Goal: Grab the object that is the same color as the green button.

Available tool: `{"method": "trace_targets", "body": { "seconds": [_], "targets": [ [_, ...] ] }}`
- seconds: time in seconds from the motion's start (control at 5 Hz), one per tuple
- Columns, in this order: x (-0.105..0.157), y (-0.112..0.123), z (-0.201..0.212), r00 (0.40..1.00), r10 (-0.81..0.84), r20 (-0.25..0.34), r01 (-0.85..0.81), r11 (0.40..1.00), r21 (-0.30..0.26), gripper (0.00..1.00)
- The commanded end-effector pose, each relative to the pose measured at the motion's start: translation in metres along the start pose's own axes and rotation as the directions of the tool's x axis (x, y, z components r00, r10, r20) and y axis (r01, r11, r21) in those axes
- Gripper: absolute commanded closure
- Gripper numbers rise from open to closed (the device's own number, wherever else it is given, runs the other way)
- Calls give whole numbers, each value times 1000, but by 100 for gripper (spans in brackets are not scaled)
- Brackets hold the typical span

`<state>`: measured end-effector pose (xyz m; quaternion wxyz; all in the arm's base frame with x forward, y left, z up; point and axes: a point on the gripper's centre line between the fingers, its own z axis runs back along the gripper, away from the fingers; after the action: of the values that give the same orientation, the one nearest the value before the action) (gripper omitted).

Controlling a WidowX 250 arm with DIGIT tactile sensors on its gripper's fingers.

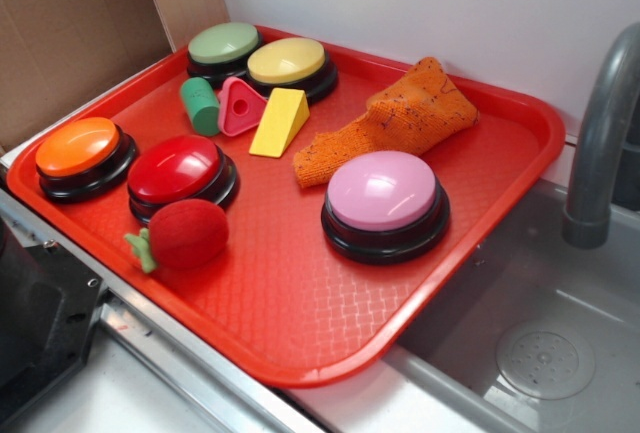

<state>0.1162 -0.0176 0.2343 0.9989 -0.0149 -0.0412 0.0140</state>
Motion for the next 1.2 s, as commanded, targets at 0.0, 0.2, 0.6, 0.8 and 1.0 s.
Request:
{"method": "trace_targets", "body": {
  "seconds": [0.0, 0.2, 0.6, 0.8, 1.0],
  "targets": [
    [0, 0, 0, 1000, 0, 0, 0, 1000, 0, 0],
    [20, 12, -11, 992, 124, -17, -124, 992, 11, 0],
    [75, 62, -55, 890, 455, -26, -454, 891, 21, 0],
    [91, 85, -78, 818, 575, -6, -575, 817, 37, 0],
    [103, 105, -103, 723, 691, 24, -691, 722, 27, 0]
  ]
}}
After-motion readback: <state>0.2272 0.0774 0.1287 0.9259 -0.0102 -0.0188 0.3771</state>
